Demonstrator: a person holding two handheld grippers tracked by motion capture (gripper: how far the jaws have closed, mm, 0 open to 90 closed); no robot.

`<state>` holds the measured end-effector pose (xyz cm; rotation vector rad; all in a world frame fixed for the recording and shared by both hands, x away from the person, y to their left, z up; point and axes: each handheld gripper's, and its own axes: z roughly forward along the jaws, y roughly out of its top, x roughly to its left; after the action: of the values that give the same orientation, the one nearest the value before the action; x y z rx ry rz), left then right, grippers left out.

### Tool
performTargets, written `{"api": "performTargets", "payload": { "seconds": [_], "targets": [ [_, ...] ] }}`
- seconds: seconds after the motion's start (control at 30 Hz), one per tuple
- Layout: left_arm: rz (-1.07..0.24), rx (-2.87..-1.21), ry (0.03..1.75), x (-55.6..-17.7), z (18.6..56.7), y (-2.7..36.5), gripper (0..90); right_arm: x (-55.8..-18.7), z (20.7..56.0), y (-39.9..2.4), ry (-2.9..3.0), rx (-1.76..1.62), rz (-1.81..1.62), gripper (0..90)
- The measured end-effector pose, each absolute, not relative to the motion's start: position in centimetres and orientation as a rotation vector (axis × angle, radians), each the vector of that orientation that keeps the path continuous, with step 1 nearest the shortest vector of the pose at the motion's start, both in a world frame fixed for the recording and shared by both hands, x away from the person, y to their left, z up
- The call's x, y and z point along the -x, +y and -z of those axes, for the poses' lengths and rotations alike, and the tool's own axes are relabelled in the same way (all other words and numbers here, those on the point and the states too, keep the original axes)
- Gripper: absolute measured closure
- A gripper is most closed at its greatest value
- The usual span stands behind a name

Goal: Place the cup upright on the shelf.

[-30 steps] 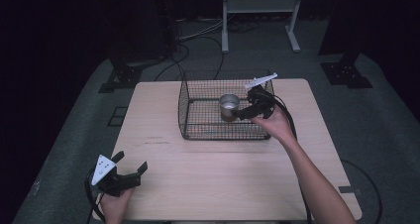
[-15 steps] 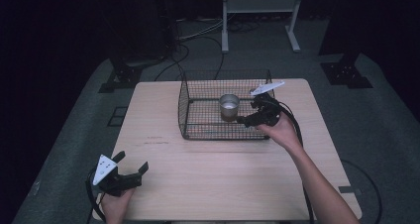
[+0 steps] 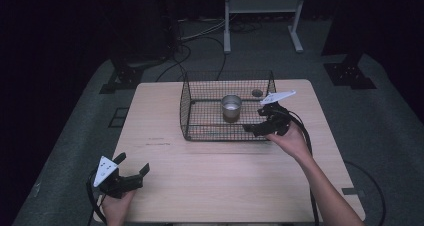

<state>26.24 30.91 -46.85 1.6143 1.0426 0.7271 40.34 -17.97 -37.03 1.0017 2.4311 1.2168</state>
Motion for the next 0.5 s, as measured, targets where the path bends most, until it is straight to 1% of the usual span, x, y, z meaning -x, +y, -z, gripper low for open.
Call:
{"api": "performTargets", "payload": {
  "seconds": [0.5],
  "targets": [
    [-0.724, -1.621, 1.042, -26.3, 46.9, 30.8, 0.0, -37.5, 38.7, -20.1, 2.413, -1.006, -1.224, 10.7]
  ]
}}
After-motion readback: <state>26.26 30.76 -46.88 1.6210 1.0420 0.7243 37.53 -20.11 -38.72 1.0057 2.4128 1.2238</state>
